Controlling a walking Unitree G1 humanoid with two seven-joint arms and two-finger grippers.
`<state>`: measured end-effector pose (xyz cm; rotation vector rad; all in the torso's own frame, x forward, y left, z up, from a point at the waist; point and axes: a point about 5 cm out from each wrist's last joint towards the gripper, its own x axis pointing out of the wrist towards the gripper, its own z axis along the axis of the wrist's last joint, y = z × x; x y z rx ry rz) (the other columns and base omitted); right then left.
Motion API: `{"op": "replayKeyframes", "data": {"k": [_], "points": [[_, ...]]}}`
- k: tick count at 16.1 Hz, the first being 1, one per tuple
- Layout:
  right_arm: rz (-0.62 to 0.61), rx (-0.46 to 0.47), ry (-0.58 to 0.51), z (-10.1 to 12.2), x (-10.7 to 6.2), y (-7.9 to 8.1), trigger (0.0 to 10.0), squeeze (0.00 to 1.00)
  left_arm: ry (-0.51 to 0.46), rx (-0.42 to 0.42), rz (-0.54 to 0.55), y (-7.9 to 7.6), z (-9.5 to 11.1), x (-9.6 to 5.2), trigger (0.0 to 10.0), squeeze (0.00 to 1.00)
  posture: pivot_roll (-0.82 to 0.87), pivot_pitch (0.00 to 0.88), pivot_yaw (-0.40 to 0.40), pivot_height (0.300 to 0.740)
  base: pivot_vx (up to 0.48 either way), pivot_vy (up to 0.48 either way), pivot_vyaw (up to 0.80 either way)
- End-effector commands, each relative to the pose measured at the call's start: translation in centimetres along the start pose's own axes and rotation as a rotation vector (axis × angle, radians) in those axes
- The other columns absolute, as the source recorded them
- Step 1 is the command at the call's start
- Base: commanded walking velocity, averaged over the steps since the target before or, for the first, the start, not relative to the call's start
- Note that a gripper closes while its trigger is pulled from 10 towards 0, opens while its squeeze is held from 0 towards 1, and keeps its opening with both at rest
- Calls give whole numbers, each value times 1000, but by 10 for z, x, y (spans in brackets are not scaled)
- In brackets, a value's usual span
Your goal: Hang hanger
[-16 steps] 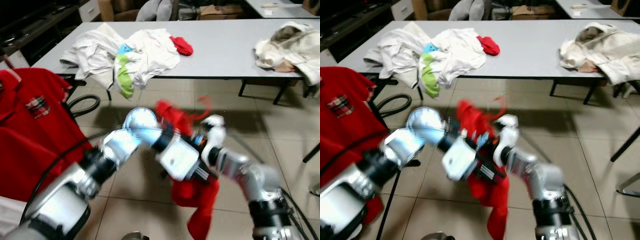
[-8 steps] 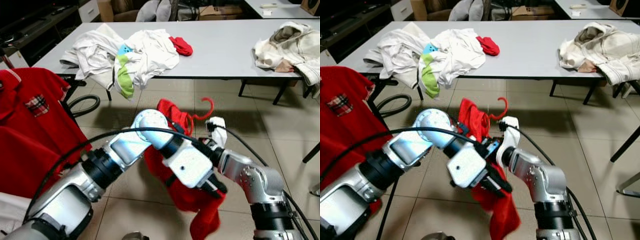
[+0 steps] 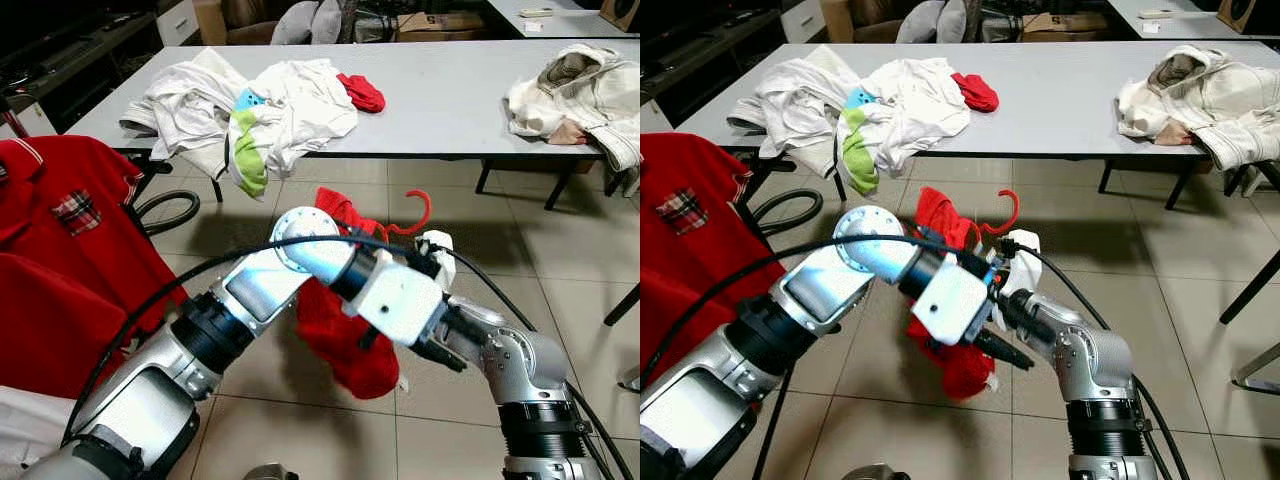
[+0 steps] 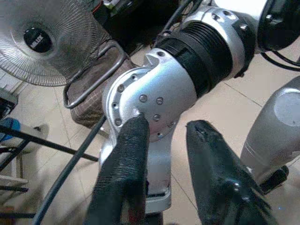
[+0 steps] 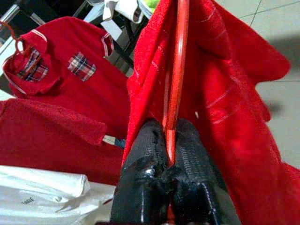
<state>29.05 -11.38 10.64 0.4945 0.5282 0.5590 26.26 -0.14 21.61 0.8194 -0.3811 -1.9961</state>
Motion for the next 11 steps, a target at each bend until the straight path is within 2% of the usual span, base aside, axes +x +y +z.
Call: {"op": "replayKeyframes", "data": {"k": [1,2,3,5,7,8,9,11], "points": [[26,-12,-24,6,0,5,10000,0,1,-3,42,7,3,-11,10000,1000,-42,0,96,740,0,0,0],[26,-37,-25,6,-1,4,10000,0,1,-15,62,8,3,-16,10000,1000,-42,0,95,740,0,0,0],[30,-118,-30,8,-7,2,10000,0,0,-67,122,8,2,-33,10000,1000,-43,0,95,740,0,0,0],[64,-210,-59,15,-19,-4,10000,0,-2,-146,205,6,3,-61,10000,1000,-37,0,89,740,0,0,0],[127,-339,-84,31,-40,-12,10000,0,32,-238,347,5,2,-104,10000,1000,-34,0,80,740,0,0,0],[189,-410,-89,40,-50,-12,10000,0,57,-258,409,4,2,-119,10000,925,-37,0,74,740,0,0,0],[287,-507,-64,51,-65,-10,10000,0,89,-272,472,2,1,-136,10000,0,-40,0,68,740,0,0,0],[393,-611,6,59,-80,-8,10000,0,98,-285,502,1,3,-146,10000,0,-41,0,55,740,0,0,0]]}}
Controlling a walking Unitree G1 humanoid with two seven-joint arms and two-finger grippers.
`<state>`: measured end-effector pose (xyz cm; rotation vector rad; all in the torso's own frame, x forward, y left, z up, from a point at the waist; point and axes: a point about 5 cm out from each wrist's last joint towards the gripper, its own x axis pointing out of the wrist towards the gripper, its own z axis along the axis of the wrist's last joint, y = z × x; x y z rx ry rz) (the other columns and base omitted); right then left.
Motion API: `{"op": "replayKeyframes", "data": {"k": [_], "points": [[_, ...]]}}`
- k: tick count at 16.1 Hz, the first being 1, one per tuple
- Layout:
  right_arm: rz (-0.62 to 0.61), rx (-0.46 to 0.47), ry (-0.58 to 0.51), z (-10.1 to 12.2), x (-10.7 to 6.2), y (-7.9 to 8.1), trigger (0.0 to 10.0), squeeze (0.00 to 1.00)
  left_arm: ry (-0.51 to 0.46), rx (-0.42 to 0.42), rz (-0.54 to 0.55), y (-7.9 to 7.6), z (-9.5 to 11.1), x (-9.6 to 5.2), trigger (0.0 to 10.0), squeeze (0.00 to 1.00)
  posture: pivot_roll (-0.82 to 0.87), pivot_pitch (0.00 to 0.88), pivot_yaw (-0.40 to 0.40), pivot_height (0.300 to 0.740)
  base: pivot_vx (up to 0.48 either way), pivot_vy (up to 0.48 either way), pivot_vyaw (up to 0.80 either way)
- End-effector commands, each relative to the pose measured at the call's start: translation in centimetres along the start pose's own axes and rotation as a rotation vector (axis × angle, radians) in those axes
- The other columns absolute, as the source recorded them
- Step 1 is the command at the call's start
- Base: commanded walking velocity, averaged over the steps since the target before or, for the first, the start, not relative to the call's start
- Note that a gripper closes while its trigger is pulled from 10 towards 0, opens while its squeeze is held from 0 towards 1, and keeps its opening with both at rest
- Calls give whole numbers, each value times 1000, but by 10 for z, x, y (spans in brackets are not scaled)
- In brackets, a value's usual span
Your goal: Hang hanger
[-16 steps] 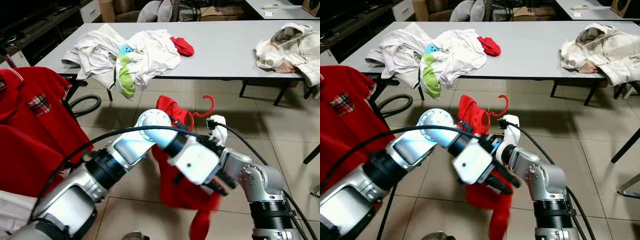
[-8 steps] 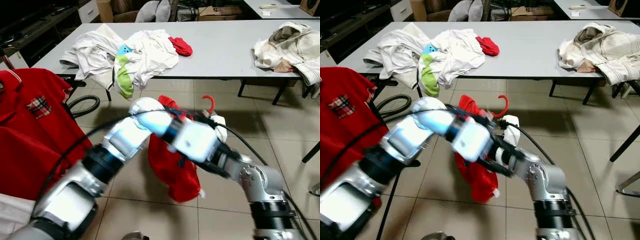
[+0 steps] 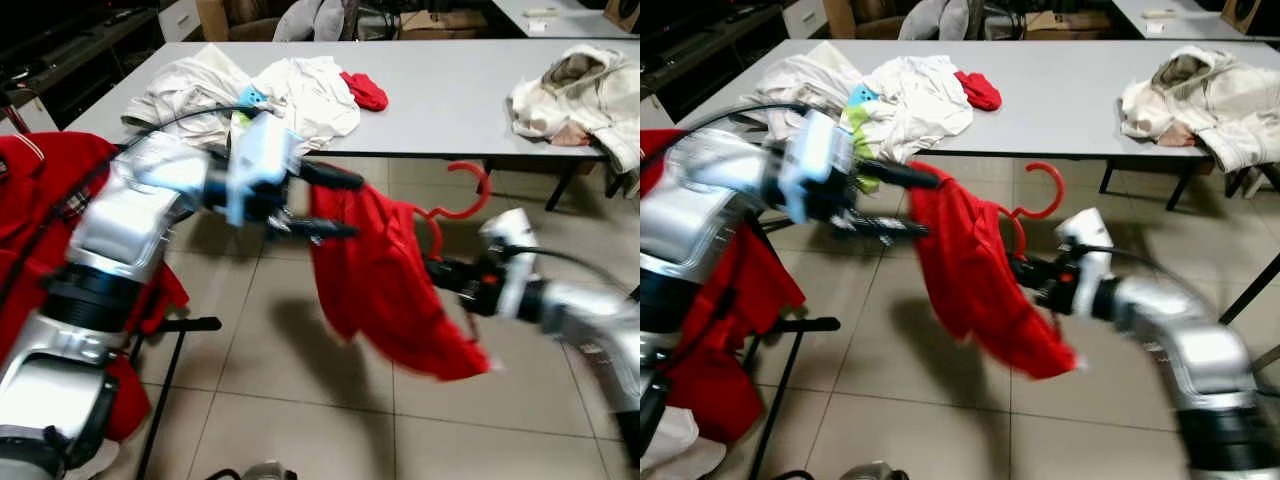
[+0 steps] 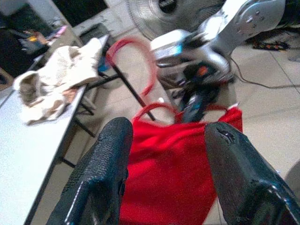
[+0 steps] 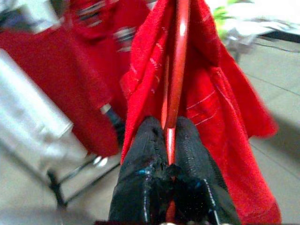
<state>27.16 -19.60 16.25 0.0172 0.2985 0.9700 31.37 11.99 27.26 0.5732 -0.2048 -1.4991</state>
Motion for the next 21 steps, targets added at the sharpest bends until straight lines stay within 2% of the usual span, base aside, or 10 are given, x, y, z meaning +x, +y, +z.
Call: {"op": "replayKeyframes", "data": {"k": [1,2,6,8,10,12,13,17,20,21], "points": [[124,-78,-7,12,-1,9,10000,0,-10,-2,14,4,5,-4,10000,0,-41,0,51,740,0,0,0],[252,-144,93,20,-20,8,10000,0,-15,-35,37,9,8,-10,10000,0,-45,0,43,740,0,0,0],[301,-182,175,34,-47,-1,10000,0,50,-96,143,5,-17,-30,10000,0,-57,0,40,740,0,0,0],[329,-188,195,37,-55,-2,10000,0,29,-197,162,-9,-33,-33,10000,0,-58,0,34,740,0,0,0],[360,-193,197,39,-58,0,10000,0,12,-314,171,-23,-51,-33,10000,0,-65,0,37,740,0,0,0],[365,-190,181,41,-59,1,10000,0,0,-378,219,-36,-69,-35,10000,0,-69,0,37,740,0,0,0],[365,-183,163,43,-61,3,10000,0,-17,-380,292,-41,-78,-34,10000,0,-72,0,37,740,0,0,0],[364,-170,136,45,-66,5,10000,0,64,-476,267,-70,-105,-36,10000,0,-82,0,40,740,0,0,0],[360,-171,128,48,-68,3,10000,0,85,-494,288,-73,-115,-36,10000,0,-83,0,43,740,0,0,0],[355,-173,129,48,-68,2,10000,0,58,-501,298,-71,-115,-36,0,0,-85,0,44,740,0,0,0]]}}
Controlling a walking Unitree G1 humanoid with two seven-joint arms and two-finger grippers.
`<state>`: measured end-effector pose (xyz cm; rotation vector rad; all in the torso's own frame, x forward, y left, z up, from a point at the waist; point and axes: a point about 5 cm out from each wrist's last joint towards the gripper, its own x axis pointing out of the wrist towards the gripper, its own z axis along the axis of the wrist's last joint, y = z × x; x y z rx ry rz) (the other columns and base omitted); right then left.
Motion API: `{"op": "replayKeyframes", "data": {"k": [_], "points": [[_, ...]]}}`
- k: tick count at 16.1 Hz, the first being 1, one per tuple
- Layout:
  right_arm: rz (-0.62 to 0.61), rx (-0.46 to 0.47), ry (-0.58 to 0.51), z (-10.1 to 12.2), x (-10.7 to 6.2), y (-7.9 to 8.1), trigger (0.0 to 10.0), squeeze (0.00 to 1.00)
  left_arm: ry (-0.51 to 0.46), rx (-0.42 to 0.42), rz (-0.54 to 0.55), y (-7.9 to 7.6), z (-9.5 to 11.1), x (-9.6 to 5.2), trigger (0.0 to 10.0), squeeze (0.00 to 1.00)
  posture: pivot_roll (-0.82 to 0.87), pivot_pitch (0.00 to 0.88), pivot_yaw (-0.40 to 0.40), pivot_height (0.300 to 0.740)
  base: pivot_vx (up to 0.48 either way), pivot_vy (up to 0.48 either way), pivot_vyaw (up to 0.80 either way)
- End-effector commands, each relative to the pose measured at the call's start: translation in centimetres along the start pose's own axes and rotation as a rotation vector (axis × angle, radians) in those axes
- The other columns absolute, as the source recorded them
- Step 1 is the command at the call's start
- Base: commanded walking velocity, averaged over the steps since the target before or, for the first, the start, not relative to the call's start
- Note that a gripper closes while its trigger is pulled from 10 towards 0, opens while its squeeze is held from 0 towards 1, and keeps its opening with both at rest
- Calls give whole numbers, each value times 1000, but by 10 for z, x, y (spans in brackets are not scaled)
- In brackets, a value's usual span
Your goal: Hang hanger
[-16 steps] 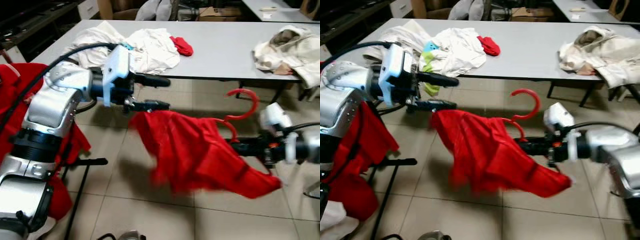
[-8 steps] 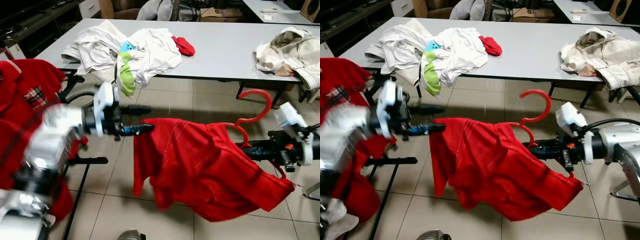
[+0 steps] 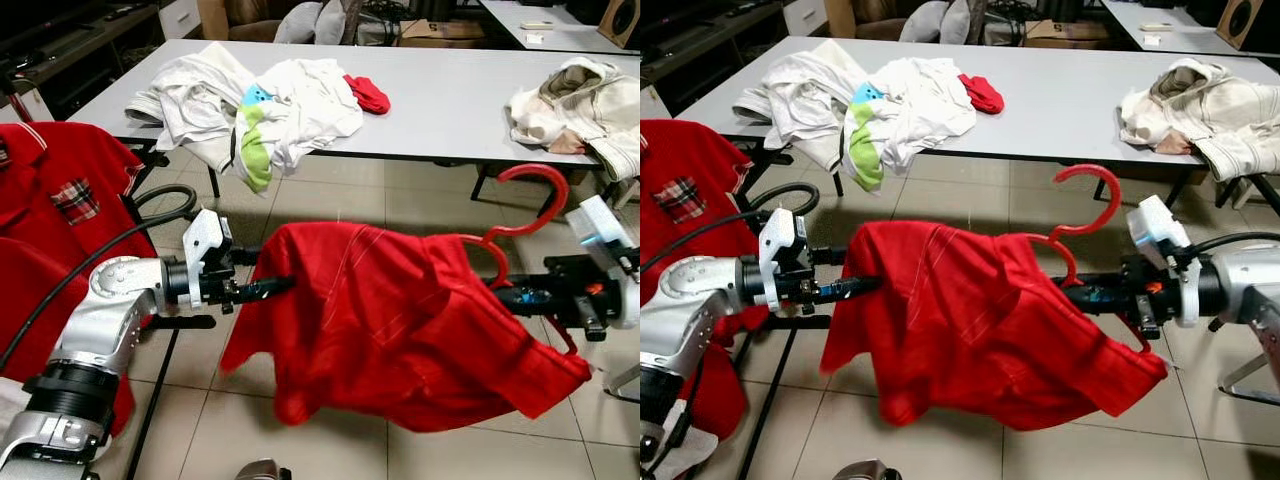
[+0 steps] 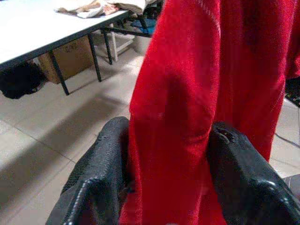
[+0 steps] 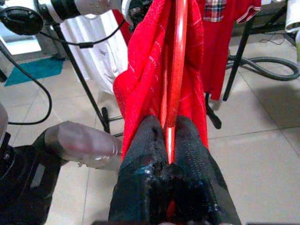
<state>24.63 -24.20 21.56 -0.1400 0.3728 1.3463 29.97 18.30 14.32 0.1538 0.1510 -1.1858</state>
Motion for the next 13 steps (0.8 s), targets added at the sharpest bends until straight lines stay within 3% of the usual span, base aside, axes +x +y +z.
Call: {"op": "replayKeyframes", "data": {"k": [1,6,13], "points": [[-7,-32,-17,9,-6,0,10000,0,-19,20,9,4,6,-1,0,0,-85,0,44,740,0,0,0],[-30,-28,-5,5,-6,-2,10000,0,-24,14,11,8,6,-9,0,0,-82,0,46,740,0,0,0],[-33,-29,-12,5,-5,-3,10000,0,-51,12,31,13,6,-6,0,0,-84,0,47,740,0,0,0]]}}
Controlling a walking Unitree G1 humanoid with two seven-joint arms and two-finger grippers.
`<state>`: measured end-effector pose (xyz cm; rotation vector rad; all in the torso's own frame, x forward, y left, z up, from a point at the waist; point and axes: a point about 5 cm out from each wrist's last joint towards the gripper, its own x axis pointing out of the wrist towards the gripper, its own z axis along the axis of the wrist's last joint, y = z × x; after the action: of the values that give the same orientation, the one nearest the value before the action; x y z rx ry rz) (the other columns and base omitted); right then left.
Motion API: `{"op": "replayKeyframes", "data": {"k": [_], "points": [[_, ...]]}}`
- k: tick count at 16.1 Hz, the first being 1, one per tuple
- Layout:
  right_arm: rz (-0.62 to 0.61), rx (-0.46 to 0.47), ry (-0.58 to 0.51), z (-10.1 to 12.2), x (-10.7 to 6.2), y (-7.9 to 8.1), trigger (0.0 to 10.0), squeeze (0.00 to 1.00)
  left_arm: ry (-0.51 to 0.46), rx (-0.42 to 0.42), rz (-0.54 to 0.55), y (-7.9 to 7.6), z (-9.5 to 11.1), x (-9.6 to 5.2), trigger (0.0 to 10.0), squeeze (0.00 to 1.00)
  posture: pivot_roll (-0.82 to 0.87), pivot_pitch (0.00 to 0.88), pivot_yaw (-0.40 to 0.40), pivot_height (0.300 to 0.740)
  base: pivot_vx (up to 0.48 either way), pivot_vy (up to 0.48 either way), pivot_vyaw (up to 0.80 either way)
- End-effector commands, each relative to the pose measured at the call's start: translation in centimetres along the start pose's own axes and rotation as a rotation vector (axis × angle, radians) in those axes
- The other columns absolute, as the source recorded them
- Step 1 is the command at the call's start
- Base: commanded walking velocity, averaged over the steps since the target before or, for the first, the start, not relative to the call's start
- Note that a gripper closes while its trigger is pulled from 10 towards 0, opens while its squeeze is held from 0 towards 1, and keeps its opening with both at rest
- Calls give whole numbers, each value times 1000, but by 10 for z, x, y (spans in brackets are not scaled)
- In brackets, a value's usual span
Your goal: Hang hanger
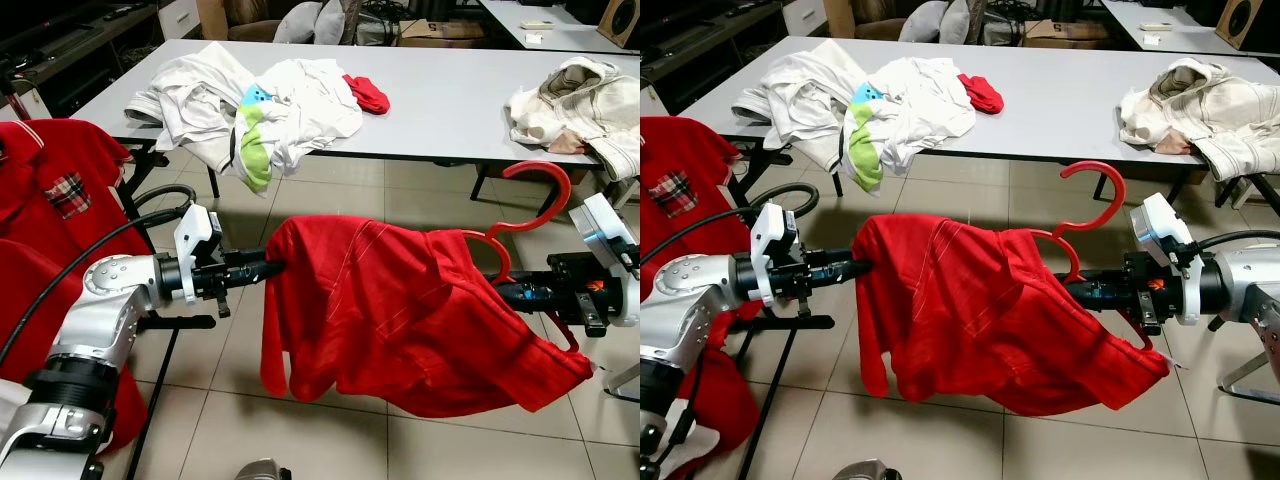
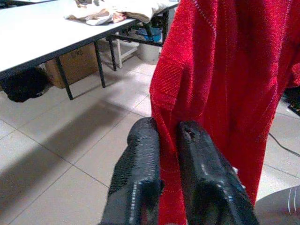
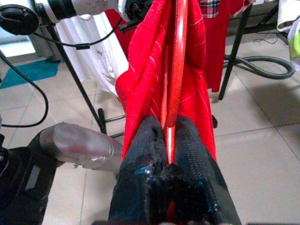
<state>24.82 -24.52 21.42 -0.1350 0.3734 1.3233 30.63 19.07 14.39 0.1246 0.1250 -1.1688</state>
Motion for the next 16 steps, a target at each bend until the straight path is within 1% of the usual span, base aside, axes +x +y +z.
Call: {"op": "replayKeyframes", "data": {"k": [1,5,8,9,10,11,12,14,16], "points": [[-12,-37,-9,7,-3,-1,10000,0,-25,22,11,4,7,0,0,0,-85,0,47,740,0,0,0],[-18,-37,-11,7,-3,-1,10000,0,-47,18,18,6,9,0,0,0,-87,0,47,740,0,0,0],[-17,-31,5,4,-2,0,10000,0,-74,7,25,9,12,-4,0,0,-88,0,47,740,0,0,0],[-33,-27,59,-5,-1,0,10000,0,-106,-1,45,13,19,-12,0,0,-90,0,49,740,0,0,0],[-43,-24,88,-10,0,0,10000,0,-115,0,55,15,23,-16,0,0,-90,0,49,740,0,0,0],[-60,-17,121,-20,2,0,10000,0,-118,6,66,19,28,-26,0,0,-88,0,52,740,0,0,0],[-67,-12,121,-21,3,0,10000,0,-109,9,73,20,29,-30,0,0,-86,0,53,740,0,0,0],[-71,-1,118,-24,3,1,10000,0,-87,19,116,26,30,-43,0,0,-81,0,54,740,0,0,0],[-71,10,125,-28,2,3,10000,0,-99,24,149,30,33,-50,0,0,-73,0,57,740,0,0,0]]}}
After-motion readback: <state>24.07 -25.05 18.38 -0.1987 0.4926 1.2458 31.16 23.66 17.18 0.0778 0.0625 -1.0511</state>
